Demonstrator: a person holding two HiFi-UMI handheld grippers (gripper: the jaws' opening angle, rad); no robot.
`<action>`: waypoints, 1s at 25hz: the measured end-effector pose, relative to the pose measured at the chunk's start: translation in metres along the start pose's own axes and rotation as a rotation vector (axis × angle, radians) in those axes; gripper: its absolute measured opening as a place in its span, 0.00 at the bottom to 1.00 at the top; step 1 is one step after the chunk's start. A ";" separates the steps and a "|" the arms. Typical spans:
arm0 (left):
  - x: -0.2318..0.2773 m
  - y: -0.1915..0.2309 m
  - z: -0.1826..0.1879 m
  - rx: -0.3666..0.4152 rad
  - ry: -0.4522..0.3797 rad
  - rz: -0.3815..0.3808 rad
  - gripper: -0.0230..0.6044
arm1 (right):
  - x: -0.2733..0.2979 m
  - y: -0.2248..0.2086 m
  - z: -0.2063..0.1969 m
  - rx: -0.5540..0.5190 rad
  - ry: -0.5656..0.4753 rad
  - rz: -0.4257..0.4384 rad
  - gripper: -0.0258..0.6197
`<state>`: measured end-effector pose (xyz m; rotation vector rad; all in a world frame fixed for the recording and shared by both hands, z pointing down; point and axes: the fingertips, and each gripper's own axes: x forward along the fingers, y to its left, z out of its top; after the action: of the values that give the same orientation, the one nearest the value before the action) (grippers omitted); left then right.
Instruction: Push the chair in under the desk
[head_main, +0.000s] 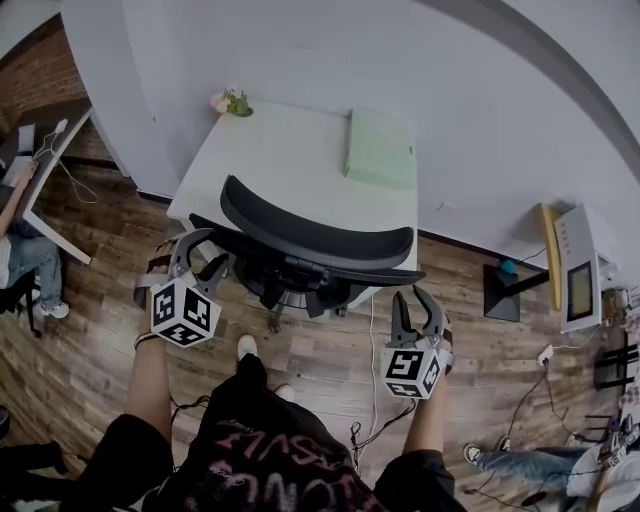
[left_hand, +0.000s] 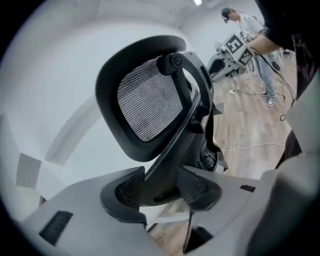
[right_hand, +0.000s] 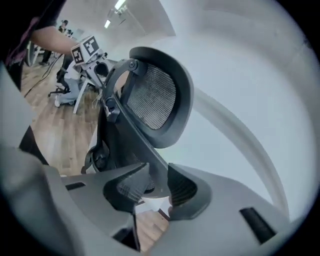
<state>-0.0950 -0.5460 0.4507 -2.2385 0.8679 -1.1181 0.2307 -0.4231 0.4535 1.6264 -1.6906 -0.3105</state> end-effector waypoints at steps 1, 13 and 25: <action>-0.006 0.000 0.001 -0.032 -0.014 0.011 0.37 | -0.005 0.000 0.001 0.024 -0.008 -0.013 0.23; -0.073 0.011 0.006 -0.359 -0.190 0.158 0.12 | -0.051 -0.007 0.025 0.386 -0.098 -0.103 0.09; -0.114 0.029 0.011 -0.651 -0.348 0.253 0.06 | -0.077 -0.010 0.053 0.499 -0.191 -0.147 0.09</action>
<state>-0.1481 -0.4821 0.3663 -2.6042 1.4551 -0.3273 0.1957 -0.3694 0.3840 2.1476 -1.8988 -0.1200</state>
